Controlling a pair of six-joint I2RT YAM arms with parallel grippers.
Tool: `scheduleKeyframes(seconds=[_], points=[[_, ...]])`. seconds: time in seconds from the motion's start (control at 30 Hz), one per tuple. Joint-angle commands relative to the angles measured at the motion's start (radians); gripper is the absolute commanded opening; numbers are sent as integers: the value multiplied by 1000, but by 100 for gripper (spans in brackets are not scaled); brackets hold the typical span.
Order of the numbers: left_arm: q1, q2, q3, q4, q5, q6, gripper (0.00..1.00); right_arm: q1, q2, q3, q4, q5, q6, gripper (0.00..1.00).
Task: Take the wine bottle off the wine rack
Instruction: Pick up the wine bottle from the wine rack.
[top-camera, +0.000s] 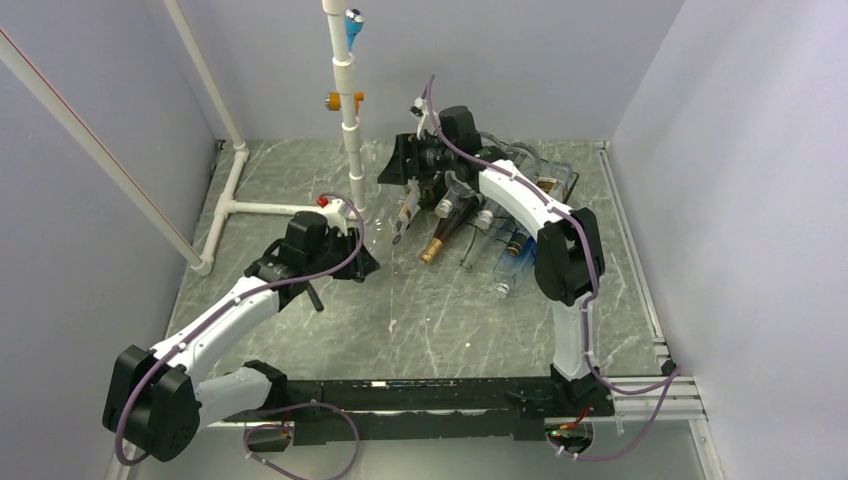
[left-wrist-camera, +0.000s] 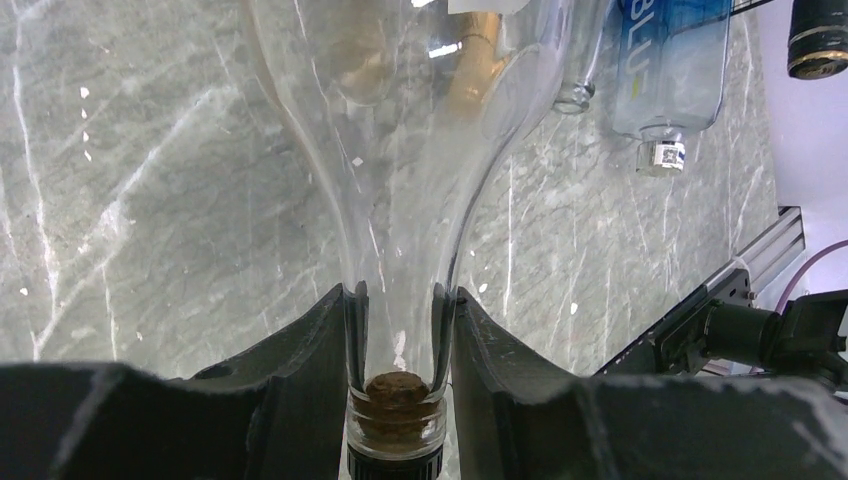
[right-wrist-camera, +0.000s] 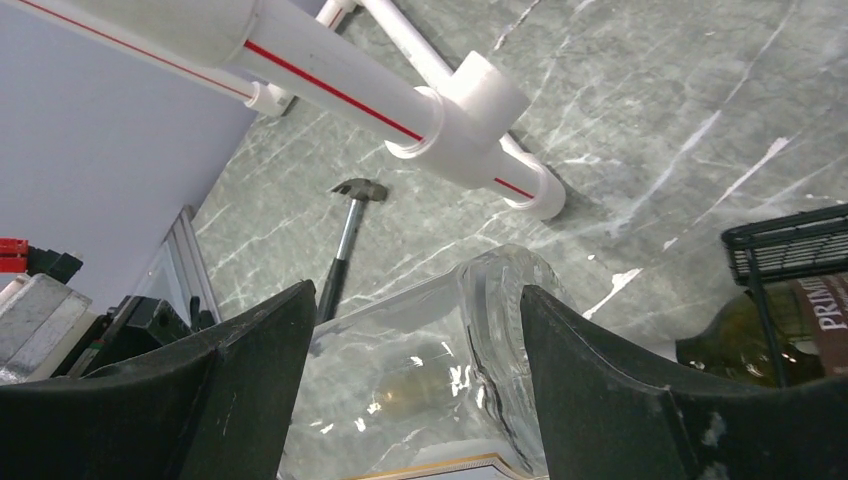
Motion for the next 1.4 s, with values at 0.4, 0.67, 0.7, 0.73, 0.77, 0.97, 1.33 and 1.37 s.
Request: scheduleKeyframes(seconds=[0.4, 0.67, 0.7, 0.73, 0.77, 0.97, 1.33, 1.37], points=[[9, -190, -66, 234, -93, -50, 0, 206, -117, -150, 20, -179, 93, 77], [9, -275, -118, 120, -117, -59, 0, 257, -93, -188, 33, -155, 83, 77], [9, -281, -122, 108, -116, -62, 0, 262, -91, -189, 32, -152, 81, 77], [9, -286, -127, 97, -115, -64, 0, 267, -88, -191, 32, -146, 77, 77], [9, -289, -130, 88, -113, -66, 0, 272, -86, -192, 29, -141, 73, 77], [9, -302, -138, 21, -116, -71, 0, 299, -69, -210, 25, -119, 56, 78], [9, -346, -149, -64, -125, -71, 0, 327, -29, -214, 10, -75, 43, 79], [9, -350, -152, -71, -127, -73, 0, 328, -27, -214, 8, -71, 40, 80]])
